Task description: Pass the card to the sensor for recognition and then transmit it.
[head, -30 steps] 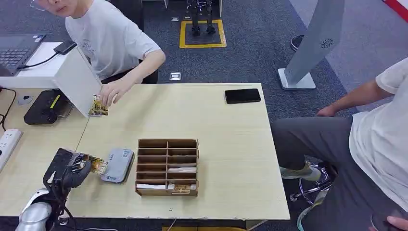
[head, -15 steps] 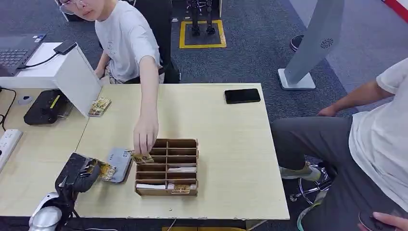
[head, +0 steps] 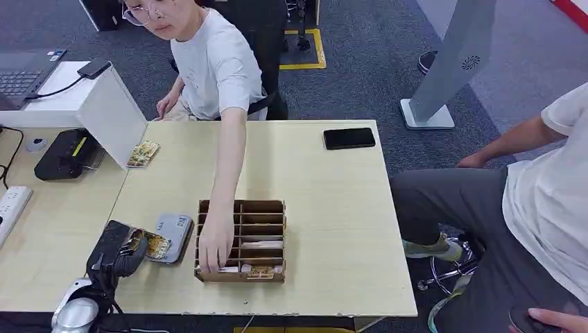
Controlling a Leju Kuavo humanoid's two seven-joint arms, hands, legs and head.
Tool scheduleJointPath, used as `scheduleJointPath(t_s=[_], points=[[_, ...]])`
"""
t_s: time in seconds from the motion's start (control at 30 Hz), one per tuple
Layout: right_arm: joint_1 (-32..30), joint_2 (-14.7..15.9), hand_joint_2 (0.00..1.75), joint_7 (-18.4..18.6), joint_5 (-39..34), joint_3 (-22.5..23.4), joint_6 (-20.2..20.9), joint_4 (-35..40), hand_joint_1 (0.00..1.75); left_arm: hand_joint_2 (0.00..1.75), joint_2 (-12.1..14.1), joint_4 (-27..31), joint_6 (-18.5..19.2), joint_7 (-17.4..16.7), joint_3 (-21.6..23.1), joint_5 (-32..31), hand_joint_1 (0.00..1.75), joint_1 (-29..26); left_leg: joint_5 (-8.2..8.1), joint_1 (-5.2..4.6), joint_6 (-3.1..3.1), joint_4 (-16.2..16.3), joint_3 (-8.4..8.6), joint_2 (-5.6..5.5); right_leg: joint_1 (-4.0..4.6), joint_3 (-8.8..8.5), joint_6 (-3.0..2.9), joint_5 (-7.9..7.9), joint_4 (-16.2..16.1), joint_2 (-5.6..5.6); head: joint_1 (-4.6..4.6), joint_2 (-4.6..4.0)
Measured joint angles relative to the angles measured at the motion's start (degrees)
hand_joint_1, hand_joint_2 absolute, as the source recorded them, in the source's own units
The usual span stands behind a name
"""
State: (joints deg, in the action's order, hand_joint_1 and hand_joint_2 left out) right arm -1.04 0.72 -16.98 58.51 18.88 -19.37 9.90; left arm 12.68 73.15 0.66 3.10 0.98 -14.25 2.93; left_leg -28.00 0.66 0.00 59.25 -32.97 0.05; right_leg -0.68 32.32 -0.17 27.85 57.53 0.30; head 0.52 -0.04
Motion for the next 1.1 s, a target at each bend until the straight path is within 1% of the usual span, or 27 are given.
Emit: scheduleJointPath(t_s=[0.57, 0.77, 0.9, 1.1], points=[[0.04, -0.31, 1.75, 0.20, 0.37, 0.00, 0.02, 0.00, 0.00, 1.75, -1.07, -0.81, -1.79, -0.72, 0.00, -0.72, 1.75, 0.41, 0.00, 0.00, 0.00, 0.00, 0.00, 0.00, 0.00, 0.00, 0.00, 0.00, 0.00, 0.00, 0.00, 0.00], [0.07, -0.42, 1.75, 0.20, 0.87, 0.00, 0.15, 0.00, 0.00, 1.75, -1.40, -1.97, -4.07, -1.24, 0.00, -4.22, 1.75, 1.27, 0.00, 0.00, 0.00, 0.00, 0.00, 0.00, 0.00, -0.01, 0.00, 0.00, 0.00, 0.00, 0.00, 0.00], [0.08, -0.46, 1.75, 0.72, 0.98, 0.00, 0.74, 0.00, 0.00, 1.75, -1.42, -2.84, -6.89, -1.62, 0.00, -9.47, 1.75, 1.59, 0.00, 0.00, 0.00, 0.00, 0.01, 0.00, 0.00, 0.00, 0.00, 0.00, 0.00, 0.00, 0.00, 0.00], [0.19, -0.59, 1.75, 0.74, 1.18, 0.00, 0.89, 0.00, 0.00, 1.75, -1.84, -3.72, -7.78, -2.56, 0.00, -13.51, 1.75, 2.24, 0.00, 0.00, 0.00, 0.00, 0.01, 0.00, 0.00, -0.02, 0.00, 0.00, 0.00, -0.01, 0.00, 0.00]])
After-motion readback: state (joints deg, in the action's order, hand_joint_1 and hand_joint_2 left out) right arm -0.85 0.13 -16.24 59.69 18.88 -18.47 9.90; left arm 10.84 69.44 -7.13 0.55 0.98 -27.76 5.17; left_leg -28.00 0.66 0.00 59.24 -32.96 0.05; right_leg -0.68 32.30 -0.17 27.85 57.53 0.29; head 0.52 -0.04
